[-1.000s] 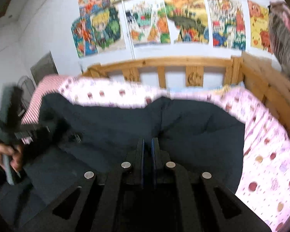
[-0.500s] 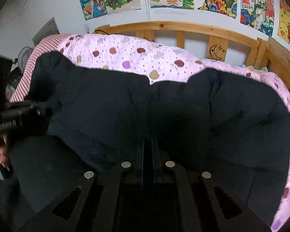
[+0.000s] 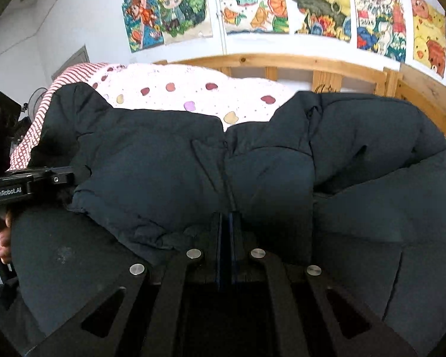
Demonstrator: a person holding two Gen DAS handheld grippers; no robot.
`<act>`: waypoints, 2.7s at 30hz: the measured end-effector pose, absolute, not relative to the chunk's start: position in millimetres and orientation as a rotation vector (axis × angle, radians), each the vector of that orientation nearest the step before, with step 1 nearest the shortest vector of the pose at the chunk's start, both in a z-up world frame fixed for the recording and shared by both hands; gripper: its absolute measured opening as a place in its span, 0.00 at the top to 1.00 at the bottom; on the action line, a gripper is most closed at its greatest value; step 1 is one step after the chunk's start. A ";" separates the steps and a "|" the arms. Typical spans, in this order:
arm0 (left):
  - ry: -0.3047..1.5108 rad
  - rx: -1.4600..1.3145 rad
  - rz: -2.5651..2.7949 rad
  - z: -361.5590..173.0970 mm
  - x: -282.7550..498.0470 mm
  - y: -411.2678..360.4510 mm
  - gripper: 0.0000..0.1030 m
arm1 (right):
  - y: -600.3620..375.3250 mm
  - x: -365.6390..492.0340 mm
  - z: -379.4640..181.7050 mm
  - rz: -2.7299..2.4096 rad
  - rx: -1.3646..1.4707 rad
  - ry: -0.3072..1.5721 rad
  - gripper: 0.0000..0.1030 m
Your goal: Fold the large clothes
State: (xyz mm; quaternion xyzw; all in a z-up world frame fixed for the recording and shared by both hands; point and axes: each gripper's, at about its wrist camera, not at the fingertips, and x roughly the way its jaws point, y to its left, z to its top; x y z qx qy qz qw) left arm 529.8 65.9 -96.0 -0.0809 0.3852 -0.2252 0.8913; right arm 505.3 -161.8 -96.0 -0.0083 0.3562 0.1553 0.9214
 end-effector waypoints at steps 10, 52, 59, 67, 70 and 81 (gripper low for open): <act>0.803 0.011 -0.320 -61.0 501.5 48.4 0.97 | -171.5 475.8 -62.7 0.243 -0.030 0.701 0.95; 0.551 0.072 -0.329 76.7 192.7 54.8 0.00 | -221.6 172.7 71.5 0.263 0.007 0.517 0.04; 0.493 0.146 -0.358 67.3 138.0 48.0 0.00 | -232.0 124.8 53.6 0.267 -0.026 0.552 0.04; 0.527 0.159 -0.407 44.4 104.1 48.5 0.00 | -246.9 92.5 25.3 0.238 -0.012 0.587 0.04; 0.537 0.161 -0.397 33.7 96.0 53.7 0.00 | -249.4 85.1 12.1 0.233 -0.021 0.605 0.04; 0.591 0.105 -0.378 -11.1 75.8 76.9 0.00 | -239.7 74.8 -11.9 0.284 -0.057 0.641 0.04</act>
